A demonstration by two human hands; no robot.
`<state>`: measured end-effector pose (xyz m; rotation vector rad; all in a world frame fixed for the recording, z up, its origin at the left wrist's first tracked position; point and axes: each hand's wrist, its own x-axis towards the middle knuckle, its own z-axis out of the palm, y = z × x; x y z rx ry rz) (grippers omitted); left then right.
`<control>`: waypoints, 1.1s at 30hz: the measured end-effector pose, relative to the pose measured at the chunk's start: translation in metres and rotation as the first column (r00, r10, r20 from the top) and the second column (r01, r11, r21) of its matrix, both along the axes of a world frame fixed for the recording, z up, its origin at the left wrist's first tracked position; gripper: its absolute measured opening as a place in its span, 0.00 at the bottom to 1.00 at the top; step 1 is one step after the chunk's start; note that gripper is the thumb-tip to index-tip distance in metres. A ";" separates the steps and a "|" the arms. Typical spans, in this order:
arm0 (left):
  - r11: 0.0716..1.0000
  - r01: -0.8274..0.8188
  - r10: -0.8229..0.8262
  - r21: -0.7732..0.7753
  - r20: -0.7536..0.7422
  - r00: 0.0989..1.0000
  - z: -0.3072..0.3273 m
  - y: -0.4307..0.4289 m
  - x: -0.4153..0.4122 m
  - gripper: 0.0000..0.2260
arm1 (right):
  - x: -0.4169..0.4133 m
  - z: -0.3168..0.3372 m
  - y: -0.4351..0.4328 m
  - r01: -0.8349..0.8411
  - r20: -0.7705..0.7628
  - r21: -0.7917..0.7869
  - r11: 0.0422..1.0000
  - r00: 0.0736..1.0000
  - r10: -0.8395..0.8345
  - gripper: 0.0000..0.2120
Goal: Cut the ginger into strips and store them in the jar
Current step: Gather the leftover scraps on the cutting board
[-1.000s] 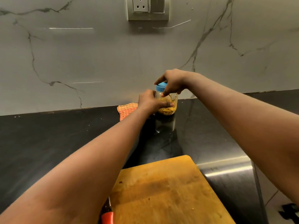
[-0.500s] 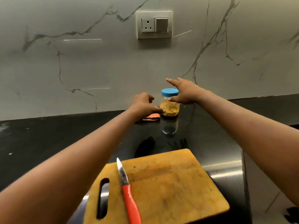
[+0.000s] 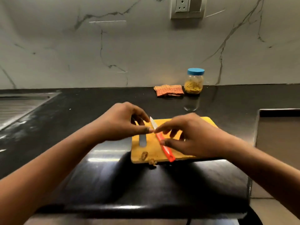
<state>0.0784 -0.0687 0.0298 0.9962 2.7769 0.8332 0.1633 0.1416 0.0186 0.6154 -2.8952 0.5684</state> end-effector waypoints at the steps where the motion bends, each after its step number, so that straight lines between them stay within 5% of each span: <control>1: 1.000 0.008 -0.007 -0.004 0.039 0.999 -0.004 -0.007 0.010 0.12 | 0.007 -0.005 -0.007 -0.013 0.023 0.022 1.000 1.000 0.012 0.15; 5: 0.997 0.071 -0.071 0.010 0.147 0.987 -0.017 -0.018 0.043 0.11 | 0.014 -0.013 -0.017 0.039 0.025 0.118 0.992 0.999 -0.042 0.13; 10: 0.996 0.080 -0.076 -0.029 0.107 0.991 -0.024 -0.016 0.052 0.18 | 0.014 -0.008 -0.018 0.109 0.012 0.143 0.984 0.994 -0.112 0.09; 19: 0.998 0.049 -0.047 -0.030 0.079 0.996 -0.026 -0.014 0.030 0.08 | 0.008 -0.005 -0.012 0.185 0.043 0.108 0.977 0.981 -0.190 0.09; 27: 0.997 0.024 -0.023 0.076 -0.016 1.000 -0.034 -0.002 0.023 0.08 | 0.004 -0.009 -0.007 0.257 -0.016 0.117 0.959 0.966 -0.257 0.08; 33: 0.972 -0.047 0.032 0.228 0.071 0.997 -0.033 -0.011 0.017 0.10 | 0.005 -0.011 -0.004 0.251 0.000 0.087 0.964 0.968 -0.252 0.07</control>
